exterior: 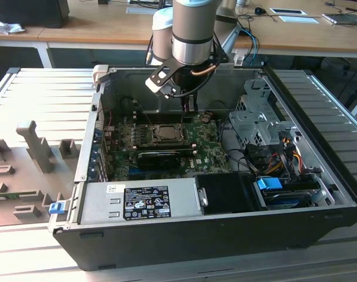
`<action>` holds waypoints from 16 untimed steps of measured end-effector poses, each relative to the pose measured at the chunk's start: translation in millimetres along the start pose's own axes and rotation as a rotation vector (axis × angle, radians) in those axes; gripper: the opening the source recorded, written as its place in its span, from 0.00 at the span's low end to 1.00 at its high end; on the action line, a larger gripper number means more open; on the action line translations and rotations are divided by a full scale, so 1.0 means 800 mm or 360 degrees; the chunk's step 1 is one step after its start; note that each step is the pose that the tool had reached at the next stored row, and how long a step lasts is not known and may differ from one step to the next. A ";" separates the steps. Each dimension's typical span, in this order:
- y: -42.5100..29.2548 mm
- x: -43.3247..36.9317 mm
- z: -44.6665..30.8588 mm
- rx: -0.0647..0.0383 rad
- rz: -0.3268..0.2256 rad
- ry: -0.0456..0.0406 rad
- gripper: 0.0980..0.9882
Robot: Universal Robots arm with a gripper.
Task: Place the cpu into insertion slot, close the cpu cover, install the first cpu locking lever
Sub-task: 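Close the cpu cover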
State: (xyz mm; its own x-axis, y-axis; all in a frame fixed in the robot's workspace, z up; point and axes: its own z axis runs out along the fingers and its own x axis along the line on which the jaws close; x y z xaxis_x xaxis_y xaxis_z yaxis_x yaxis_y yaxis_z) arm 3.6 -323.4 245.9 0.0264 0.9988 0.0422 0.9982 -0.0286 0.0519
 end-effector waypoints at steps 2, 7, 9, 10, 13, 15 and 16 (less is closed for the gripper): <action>-0.0024 0.000 -0.0001 0.0000 0.0000 0.0000 0.01; -0.0058 0.000 -0.0003 0.0000 0.0000 0.0000 0.01; -0.0068 0.000 -0.0004 0.0000 0.0000 0.0000 0.01; -0.0074 0.000 -0.0004 0.0000 0.0000 0.0000 0.01; -0.0082 0.000 -0.0005 0.0000 0.0000 0.0000 0.01; -0.0087 0.000 -0.0005 0.0000 0.0000 0.0000 0.01; -0.0090 0.000 -0.0005 0.0000 0.0000 0.0000 0.01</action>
State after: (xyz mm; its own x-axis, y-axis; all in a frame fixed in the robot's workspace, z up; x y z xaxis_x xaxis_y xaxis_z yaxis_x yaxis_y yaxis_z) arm -3.6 -323.4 246.0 0.0264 0.9988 0.0421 0.9982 -0.0286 0.0519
